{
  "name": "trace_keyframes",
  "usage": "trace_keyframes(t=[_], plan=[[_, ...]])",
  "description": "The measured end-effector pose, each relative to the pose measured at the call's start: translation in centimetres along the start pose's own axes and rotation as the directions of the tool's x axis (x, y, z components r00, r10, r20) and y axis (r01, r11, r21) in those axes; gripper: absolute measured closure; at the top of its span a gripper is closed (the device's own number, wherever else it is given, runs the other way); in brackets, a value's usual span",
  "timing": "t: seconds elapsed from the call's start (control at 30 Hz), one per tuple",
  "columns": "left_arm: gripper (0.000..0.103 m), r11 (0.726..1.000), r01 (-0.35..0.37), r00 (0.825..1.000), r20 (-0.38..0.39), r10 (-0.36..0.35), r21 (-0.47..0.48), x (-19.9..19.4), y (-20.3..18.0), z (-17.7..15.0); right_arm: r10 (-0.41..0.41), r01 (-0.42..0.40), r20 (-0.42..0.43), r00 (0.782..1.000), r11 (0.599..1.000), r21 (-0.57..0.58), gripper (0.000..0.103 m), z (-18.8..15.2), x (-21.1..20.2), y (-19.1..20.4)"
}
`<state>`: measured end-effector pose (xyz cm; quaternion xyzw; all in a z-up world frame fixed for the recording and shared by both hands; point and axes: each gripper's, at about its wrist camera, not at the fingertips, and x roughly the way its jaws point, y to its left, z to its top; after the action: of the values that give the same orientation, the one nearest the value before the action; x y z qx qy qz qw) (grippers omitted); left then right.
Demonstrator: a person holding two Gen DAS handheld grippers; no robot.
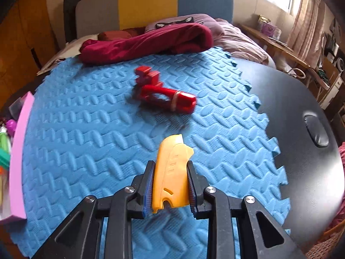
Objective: Organize rigid objects
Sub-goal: 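Open the left gripper to release the purple egg into the tray, then carry the yellow plastic piece over the tray with the right gripper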
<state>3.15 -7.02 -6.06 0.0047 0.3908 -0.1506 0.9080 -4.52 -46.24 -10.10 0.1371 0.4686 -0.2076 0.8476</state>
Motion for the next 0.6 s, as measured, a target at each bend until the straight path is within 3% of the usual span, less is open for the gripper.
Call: trace_keyframes(t=[0.13, 0.4, 0.6], plan=[[0.045, 1.000, -0.002, 1.000, 0.006, 0.002, 0.003, -0.1, -0.1, 0.1, 0.103, -0.103, 0.004, 0.995, 0.995, -0.002, 0.076, -1.0, -0.9, 1.6], [0.045, 1.000, -0.003, 1.000, 0.005, 0.003, -0.004, -0.4, 0.2, 0.0, 0.203, -0.202, 0.012, 0.979, 0.978, -0.041, 0.076, -2.4, -2.0, 4.8], [0.045, 1.000, -0.015, 1.000, 0.009, 0.015, -0.017, -0.6, 0.7, 0.2, 0.325, -0.316, 0.064, 0.944, 0.941, -0.122, 0.076, -2.2, -5.0, 8.3]])
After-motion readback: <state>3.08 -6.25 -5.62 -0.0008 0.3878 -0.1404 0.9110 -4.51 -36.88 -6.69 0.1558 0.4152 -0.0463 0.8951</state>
